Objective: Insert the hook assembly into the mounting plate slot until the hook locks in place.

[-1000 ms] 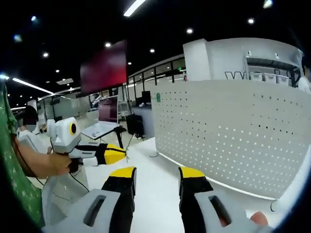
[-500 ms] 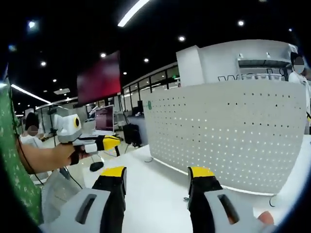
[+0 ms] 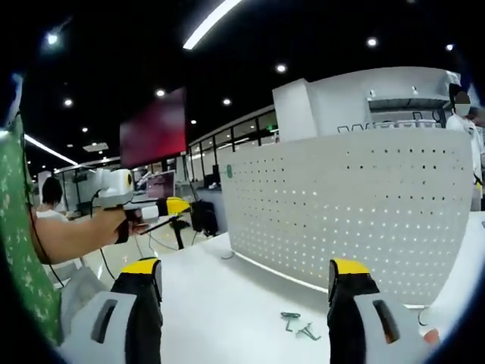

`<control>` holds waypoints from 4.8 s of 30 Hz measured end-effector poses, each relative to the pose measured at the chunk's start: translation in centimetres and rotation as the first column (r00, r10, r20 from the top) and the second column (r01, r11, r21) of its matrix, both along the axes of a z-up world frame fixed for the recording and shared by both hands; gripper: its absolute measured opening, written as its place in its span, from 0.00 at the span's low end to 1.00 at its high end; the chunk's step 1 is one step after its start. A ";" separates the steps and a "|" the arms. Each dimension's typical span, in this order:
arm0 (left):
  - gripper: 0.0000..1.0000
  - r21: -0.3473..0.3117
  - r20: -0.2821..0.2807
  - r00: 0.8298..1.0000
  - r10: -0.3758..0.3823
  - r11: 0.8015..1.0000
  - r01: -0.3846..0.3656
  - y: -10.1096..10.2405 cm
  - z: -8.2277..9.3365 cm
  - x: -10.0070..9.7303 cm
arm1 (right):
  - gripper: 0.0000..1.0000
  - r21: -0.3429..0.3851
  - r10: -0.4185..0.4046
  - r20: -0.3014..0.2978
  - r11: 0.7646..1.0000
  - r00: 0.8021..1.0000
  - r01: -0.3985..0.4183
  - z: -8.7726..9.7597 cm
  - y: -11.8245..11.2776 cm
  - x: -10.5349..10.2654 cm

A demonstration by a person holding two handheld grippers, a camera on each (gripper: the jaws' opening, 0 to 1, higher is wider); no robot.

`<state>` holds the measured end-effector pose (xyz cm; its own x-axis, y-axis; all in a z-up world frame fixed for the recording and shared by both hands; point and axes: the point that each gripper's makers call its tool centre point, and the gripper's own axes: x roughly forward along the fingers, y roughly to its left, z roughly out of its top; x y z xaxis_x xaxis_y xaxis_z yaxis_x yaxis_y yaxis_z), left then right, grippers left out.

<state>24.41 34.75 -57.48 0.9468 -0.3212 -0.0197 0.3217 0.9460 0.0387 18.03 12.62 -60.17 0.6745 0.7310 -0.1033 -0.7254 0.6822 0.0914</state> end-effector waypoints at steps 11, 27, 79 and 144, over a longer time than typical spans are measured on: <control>0.04 -0.011 0.064 0.998 0.027 1.000 -0.027 0.8 3.0 2.7 | 1.00 0.017 -0.018 0.006 1.000 1.000 0.018 0.2 -0.4 0.5; 0.04 -0.035 0.142 0.986 0.084 0.996 -0.080 1.8 6.9 6.5 | 0.98 0.013 -0.033 -0.008 0.999 0.999 0.033 -0.4 -1.1 1.1; 0.04 -0.092 0.201 0.949 0.241 0.970 -0.227 4.7 8.8 17.4 | 0.94 0.002 -0.083 -0.034 0.997 0.996 0.083 -1.6 -2.7 3.4; 0.03 -0.098 0.187 0.947 0.261 0.964 -0.247 4.9 6.0 17.6 | 0.89 -0.034 -0.076 -0.062 0.997 0.995 0.074 -2.6 -2.5 3.6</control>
<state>42.00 39.61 -51.52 0.9800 -0.0631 0.1890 0.0632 0.9980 0.0056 21.59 10.10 -62.80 0.7183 0.6747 -0.1695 -0.6658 0.7374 0.1135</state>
